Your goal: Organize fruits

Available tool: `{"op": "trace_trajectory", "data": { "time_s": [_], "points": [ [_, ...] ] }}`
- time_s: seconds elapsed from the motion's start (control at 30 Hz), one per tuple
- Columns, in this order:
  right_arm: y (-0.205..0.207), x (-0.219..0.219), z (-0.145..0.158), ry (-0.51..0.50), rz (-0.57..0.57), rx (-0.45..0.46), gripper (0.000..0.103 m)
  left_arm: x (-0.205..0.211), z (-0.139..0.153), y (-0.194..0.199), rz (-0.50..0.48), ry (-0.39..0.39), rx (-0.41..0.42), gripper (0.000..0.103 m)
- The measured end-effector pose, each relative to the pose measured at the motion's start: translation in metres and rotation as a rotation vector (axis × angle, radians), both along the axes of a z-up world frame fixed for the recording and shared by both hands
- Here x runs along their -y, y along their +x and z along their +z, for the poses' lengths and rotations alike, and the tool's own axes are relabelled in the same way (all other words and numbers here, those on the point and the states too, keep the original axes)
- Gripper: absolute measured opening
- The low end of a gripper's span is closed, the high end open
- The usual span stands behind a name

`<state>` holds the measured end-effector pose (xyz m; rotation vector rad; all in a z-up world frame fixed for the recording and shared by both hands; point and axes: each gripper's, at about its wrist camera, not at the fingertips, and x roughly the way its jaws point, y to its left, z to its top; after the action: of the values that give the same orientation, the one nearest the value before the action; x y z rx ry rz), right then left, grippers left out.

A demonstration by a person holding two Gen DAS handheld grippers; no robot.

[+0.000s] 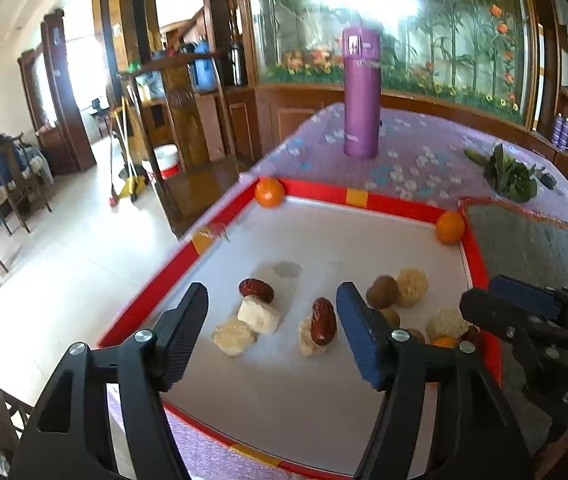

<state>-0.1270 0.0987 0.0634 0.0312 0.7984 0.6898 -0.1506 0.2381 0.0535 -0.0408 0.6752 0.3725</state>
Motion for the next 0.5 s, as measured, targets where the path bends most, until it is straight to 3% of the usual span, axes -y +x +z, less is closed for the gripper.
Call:
{"op": "trace_trajectory", "data": {
  "time_s": [0.13, 0.5],
  "points": [
    [-0.016, 0.004, 0.014, 0.001, -0.003, 0.050, 0.059, 0.005, 0.011, -0.008, 0.007, 0.026, 0.024, 0.082],
    [-0.070, 0.031, 0.051, 0.016, -0.050, 0.274, 0.081, 0.019, 0.045, -0.041, 0.057, 0.060, 0.117, 0.085]
  ]
}}
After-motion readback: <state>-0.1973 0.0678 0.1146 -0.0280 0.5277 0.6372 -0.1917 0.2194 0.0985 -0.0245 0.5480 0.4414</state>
